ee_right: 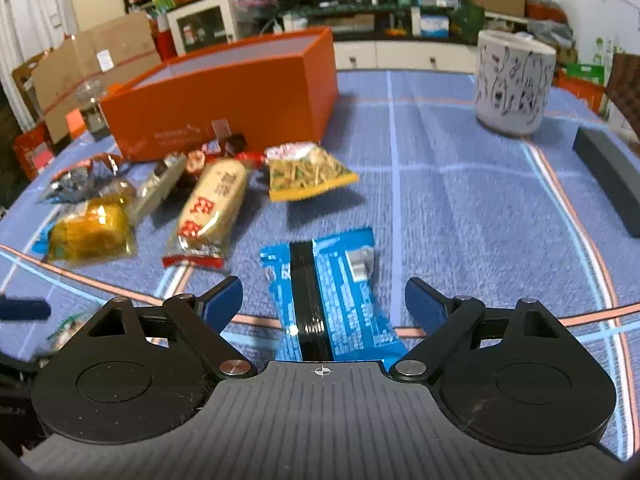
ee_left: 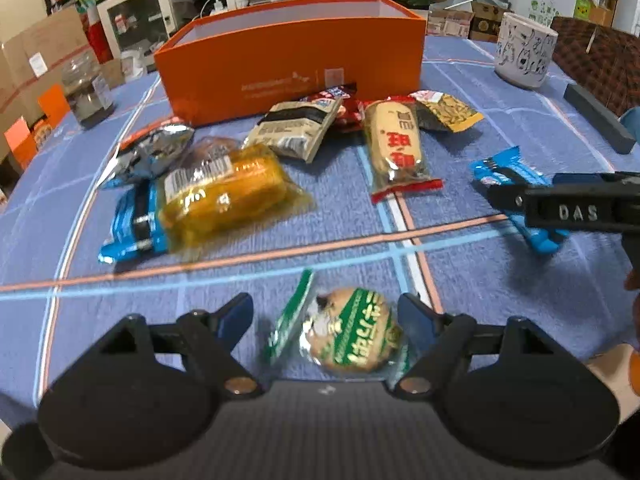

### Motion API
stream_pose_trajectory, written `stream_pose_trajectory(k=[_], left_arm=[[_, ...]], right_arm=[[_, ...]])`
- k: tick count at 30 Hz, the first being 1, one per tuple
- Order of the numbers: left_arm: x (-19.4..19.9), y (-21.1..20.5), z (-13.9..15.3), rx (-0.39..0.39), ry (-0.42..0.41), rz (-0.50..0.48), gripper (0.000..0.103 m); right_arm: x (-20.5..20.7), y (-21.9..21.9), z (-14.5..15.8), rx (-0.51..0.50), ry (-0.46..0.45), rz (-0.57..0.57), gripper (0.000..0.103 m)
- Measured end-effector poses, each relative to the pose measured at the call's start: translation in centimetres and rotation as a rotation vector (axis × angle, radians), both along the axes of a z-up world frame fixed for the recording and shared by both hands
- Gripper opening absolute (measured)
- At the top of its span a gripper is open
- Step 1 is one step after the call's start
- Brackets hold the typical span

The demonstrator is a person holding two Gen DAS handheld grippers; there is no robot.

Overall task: Organize snacks
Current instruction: 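Move both tools back toward the remaining snacks on the table, then grasp the green-labelled packet with the left tool while the right grasps the blue bar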

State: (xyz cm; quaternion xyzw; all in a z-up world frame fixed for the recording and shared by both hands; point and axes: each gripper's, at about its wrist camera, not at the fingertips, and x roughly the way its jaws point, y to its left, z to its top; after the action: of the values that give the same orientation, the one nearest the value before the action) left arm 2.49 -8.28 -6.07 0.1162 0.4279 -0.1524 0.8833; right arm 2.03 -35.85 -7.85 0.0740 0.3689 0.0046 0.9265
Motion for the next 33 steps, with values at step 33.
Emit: stream_pose_trajectory(k=[33], left_arm=[[-1.1, 4.2, 0.7, -0.073, -0.001, -0.066, 0.083]], right_arm=[[-0.1, 1.1, -1.2, -0.064, -0.008, 0.053, 0.088]])
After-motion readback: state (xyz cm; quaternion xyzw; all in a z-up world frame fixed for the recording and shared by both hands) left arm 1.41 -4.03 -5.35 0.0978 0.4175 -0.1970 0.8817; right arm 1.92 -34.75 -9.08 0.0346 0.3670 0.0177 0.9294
